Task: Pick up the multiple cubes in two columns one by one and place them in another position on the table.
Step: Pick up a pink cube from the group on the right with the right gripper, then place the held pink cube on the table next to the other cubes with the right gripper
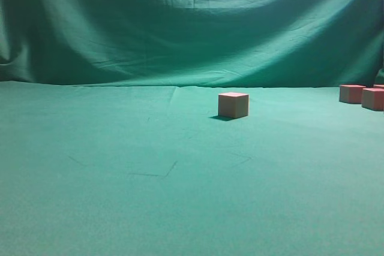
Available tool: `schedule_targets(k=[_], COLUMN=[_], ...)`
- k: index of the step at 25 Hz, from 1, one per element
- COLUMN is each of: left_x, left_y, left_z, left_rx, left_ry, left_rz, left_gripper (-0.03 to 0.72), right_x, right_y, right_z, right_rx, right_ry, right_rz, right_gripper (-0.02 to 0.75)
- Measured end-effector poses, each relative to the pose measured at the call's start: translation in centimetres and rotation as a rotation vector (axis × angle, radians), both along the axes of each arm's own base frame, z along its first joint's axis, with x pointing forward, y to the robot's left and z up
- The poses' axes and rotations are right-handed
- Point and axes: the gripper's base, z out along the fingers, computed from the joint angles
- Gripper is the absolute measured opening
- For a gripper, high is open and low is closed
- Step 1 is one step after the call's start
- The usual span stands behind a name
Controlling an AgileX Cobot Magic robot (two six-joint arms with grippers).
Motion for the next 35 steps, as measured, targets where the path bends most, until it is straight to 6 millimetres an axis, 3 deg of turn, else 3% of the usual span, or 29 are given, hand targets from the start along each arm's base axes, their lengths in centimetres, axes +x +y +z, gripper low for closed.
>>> schedule_targets(k=[6,9,16,19,23,26,30,35], left_x=[0.0,0.0,0.0,0.0,0.0,0.0,0.0,0.0], left_y=[0.0,0.0,0.0,0.0,0.0,0.0,0.0,0.0], left_z=[0.0,0.0,0.0,0.0,0.0,0.0,0.0,0.0], left_rx=[0.002,0.002,0.002,0.002,0.002,0.002,0.002,0.002], left_ry=[0.0,0.0,0.0,0.0,0.0,0.0,0.0,0.0], left_rz=[0.0,0.0,0.0,0.0,0.0,0.0,0.0,0.0], left_gripper=[0.0,0.0,0.0,0.0,0.0,0.0,0.0,0.0], right_x=[-0.3,-0.7,-1.6,-1.0,0.2,1.2,3.1,5.9], right_y=[0.1,0.3,2.6,4.9,9.6,13.4,17.8,23.1], right_z=[0.4,1.9,9.2,12.7,16.4,18.0,18.2,16.7], right_rx=[0.009,0.021,0.212,0.258,0.236,0.19,0.153,0.089], right_ry=[0.011,-0.017,-0.156,-0.222,-0.289,-0.324,-0.31,-0.312], right_rz=[-0.013,-0.029,-0.021,0.078,0.284,0.437,0.575,0.714], right_gripper=[0.269,0.269,0.269,0.269,0.269,0.269,0.269,0.269])
